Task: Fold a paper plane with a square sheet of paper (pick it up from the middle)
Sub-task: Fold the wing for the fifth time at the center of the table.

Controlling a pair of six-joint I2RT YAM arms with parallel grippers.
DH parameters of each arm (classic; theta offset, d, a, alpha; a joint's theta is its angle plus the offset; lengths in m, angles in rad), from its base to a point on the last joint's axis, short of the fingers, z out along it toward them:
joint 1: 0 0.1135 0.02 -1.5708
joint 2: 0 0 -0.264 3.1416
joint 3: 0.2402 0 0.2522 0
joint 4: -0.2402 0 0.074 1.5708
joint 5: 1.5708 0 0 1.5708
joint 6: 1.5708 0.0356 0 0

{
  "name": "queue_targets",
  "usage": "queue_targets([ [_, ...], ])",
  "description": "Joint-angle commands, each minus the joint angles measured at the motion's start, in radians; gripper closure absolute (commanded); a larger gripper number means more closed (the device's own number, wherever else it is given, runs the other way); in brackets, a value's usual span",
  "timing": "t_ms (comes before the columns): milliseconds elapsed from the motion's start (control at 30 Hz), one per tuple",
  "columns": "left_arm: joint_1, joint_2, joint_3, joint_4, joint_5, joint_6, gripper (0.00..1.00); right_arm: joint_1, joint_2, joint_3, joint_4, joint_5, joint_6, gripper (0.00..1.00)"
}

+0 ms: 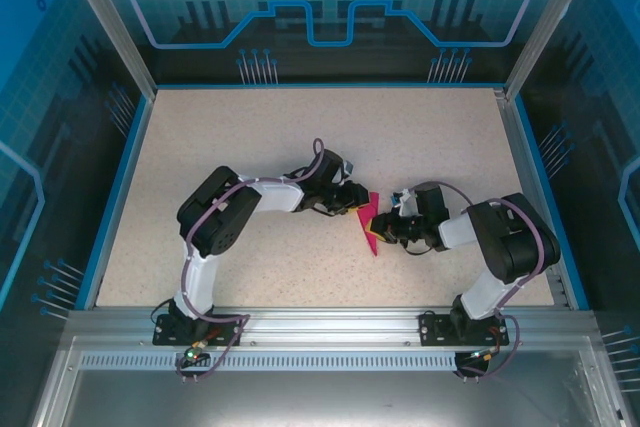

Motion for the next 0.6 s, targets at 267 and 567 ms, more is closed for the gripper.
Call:
queue_targets([
  [267, 0.001, 0.062, 0.063, -0.087, -0.034, 0.075, 0.68, 0.000, 0.077, -0.014, -0.143, 0.106, -0.031, 0.91],
  [567, 0.057, 0.095, 0.118, -0.138, -0.026, 0.132, 0.68, -0.007, 0.077, -0.003, -0.188, 0.098, -0.063, 0.93],
])
